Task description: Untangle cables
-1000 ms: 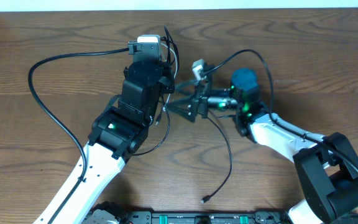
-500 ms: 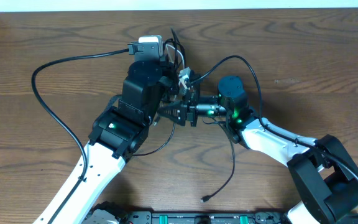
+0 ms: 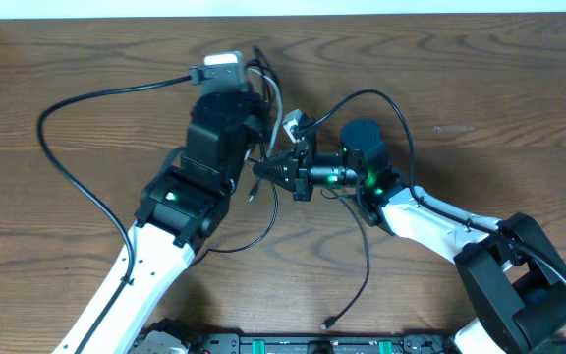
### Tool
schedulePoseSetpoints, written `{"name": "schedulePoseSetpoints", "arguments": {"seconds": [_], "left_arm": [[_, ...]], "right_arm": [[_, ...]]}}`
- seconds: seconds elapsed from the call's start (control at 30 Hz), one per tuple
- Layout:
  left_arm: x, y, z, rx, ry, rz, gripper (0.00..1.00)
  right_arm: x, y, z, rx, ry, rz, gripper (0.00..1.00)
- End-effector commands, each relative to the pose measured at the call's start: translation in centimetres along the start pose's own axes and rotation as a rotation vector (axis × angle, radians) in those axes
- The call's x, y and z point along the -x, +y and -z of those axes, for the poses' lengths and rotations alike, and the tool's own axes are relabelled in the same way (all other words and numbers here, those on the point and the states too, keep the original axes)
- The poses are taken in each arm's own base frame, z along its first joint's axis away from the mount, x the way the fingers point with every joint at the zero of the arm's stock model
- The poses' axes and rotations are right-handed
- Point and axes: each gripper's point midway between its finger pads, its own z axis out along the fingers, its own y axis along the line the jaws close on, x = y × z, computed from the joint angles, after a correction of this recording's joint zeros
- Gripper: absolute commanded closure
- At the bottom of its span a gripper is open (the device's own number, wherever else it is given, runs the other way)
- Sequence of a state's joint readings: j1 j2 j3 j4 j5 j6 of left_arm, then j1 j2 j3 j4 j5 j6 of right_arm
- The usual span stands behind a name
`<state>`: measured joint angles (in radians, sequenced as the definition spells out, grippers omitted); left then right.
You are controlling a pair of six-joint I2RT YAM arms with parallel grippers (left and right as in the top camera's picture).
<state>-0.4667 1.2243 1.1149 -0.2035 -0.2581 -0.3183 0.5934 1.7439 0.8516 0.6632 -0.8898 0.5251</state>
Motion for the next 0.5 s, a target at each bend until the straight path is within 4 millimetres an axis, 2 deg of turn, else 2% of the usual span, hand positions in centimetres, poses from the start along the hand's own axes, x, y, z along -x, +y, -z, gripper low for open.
{"name": "schedulePoseSetpoints", "arguments": {"seconds": [0.0, 0.03, 0.13, 0.17, 0.4, 0.47], "left_arm": [[1.9, 4.6, -0.2, 0.173, -0.073, 0.044, 0.92], [2.4, 6.1, -0.3, 0.209, -0.083, 0.058, 0.92], [3.0, 8.8, -0.3, 0.272, -0.097, 0.082, 0.92], [3.4, 10.3, -0.2, 0.309, -0.105, 0.096, 0.92], [4.4, 18.7, 1.2, 0.511, -0.126, 0.171, 0.92], [4.2, 20.3, 1.6, 0.552, -0.119, 0.184, 0.93]], "right_arm": [[-0.5, 0.0, -0.1, -0.006, 0.019, -0.002, 0.99], [-0.9, -0.3, -0.1, -0.015, 0.035, -0.006, 0.99], [-1.8, -0.9, 0.0, -0.036, 0.064, -0.016, 0.99], [-2.3, -1.4, 0.1, -0.059, 0.078, -0.028, 0.99], [-5.6, -6.6, 1.6, -0.351, 0.154, -0.144, 0.99], [-6.3, -7.9, 2.2, -0.431, 0.164, -0.166, 0.99]]}}
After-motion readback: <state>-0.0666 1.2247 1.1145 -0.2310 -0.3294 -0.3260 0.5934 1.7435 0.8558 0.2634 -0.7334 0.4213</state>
